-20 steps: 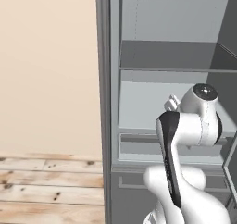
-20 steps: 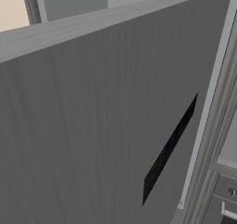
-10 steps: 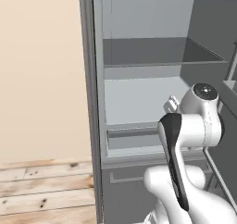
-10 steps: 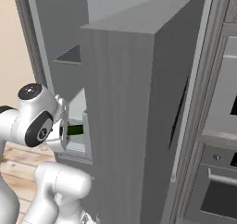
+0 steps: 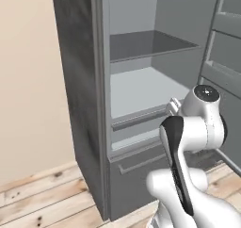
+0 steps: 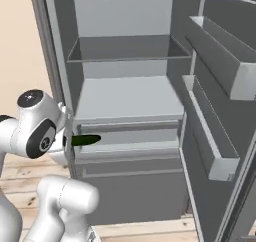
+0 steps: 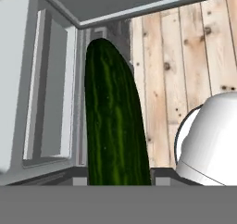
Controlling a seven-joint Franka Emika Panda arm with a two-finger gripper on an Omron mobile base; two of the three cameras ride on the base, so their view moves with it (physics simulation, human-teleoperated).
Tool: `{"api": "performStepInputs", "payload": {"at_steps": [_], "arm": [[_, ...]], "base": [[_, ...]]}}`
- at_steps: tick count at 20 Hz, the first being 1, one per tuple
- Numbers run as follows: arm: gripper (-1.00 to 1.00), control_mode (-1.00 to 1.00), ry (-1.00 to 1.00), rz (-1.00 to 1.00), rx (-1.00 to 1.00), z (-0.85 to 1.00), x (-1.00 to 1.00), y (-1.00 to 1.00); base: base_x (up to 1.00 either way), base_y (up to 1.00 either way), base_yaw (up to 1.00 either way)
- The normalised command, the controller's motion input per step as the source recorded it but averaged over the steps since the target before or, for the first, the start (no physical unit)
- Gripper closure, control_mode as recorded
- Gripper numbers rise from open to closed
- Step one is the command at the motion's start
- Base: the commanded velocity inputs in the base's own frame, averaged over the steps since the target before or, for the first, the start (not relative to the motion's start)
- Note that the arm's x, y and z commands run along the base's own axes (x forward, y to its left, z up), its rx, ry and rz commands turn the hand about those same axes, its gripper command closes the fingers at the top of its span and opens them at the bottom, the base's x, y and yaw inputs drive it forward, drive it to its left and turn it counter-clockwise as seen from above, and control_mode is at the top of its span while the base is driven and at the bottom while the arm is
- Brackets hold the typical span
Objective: Place the cold items (eggplant and cucumber) from the fridge in one tupperware on the dining counter. Place the warm items (hot dog and kebab skewer) in the stove area in another tupperware.
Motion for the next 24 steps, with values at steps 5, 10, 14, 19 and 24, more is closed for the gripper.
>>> {"api": "performStepInputs", "payload": {"at_steps": [5,10,14,19,24], "arm": [[1.00,1.00,0.00,0.00,0.00,0.00,0.00,0.00],[1.00,1.00,0.00,0.00,0.00,0.00,0.00,0.00],[1.00,1.00,0.00,0.00,0.00,0.00,0.00,0.00],[1.00,1.00,0.00,0.00,0.00,0.00,0.00,0.00],[1.00,1.00,0.00,0.00,0.00,0.00,0.00,0.00]], "base": [[-0.81,0.50,-0.64],[-0.92,0.45,-0.64],[-0.94,0.48,-0.62],[-0.94,0.44,-0.50],[-0.87,0.42,-0.40]]}}
